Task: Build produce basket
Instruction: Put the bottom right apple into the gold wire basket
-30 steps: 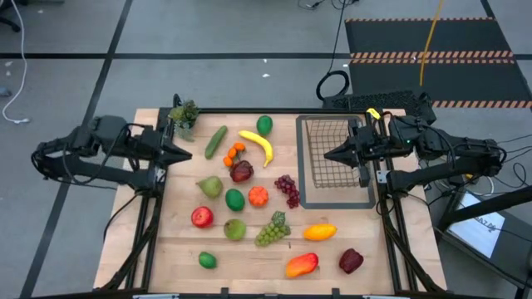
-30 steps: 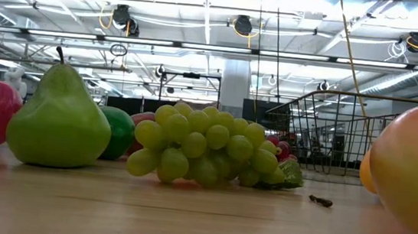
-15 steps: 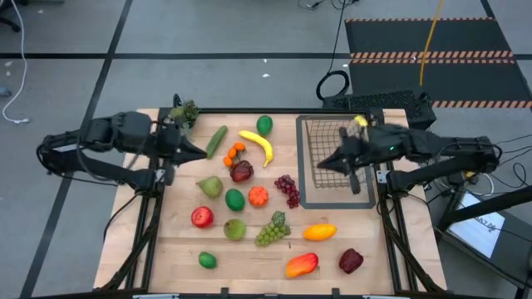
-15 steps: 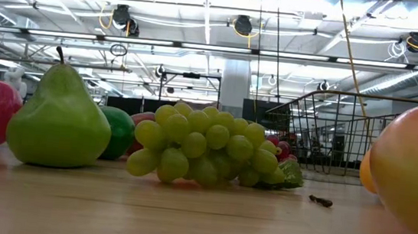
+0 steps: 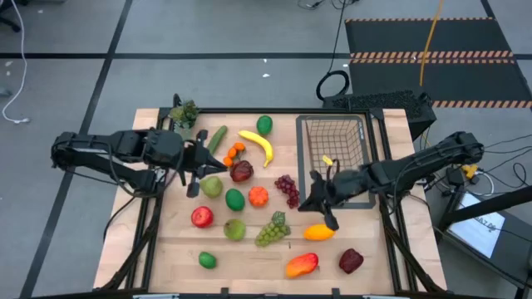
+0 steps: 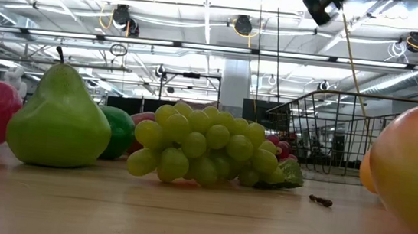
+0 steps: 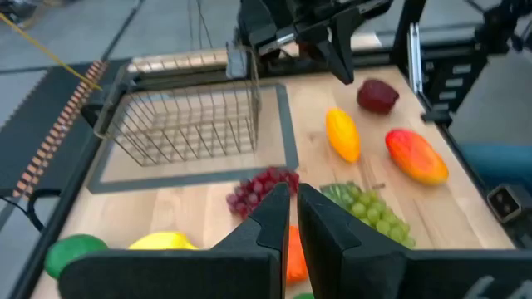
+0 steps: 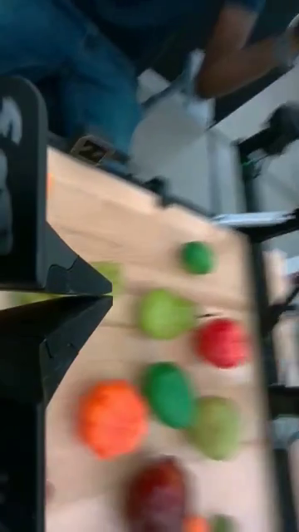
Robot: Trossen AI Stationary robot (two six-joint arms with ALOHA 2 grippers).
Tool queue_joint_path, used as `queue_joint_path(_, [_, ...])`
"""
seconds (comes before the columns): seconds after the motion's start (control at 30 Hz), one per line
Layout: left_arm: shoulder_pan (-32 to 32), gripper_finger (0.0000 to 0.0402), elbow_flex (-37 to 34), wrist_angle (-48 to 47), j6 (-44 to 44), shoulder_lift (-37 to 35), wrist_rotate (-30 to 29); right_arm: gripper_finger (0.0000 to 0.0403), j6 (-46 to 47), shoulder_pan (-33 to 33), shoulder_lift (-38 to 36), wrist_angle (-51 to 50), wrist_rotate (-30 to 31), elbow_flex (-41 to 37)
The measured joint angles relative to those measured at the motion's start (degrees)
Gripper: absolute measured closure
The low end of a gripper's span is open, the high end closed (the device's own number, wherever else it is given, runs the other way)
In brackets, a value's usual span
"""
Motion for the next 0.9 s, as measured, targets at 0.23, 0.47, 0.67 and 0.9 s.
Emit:
queue_joint_path(0.23, [-1.0,0.0371,-1.6,0.1,0.7,2.5,0.0,0.0387,5.8,9.4,5.9,-11.5,9.4,8.3])
queue_joint_path(0.47, [-1.0,0.0371,-1.6,1.6,2.9,3.0,-0.6,0.0378,19.7,17.7,11.6,-27.5,11.5,16.8])
queue_joint_path(0.67, [-1.0,0.0371,-1.6,2.3,2.9,3.0,-0.6,0.0328,31.0,22.5,15.1,-31.7,9.9,18.6])
queue_joint_path(0.9, [-1.0,0.0371,-1.6,3.1,2.8,3.0,-0.6,0.0267,35.7,27.5,17.9,-34.7,6.3,18.6])
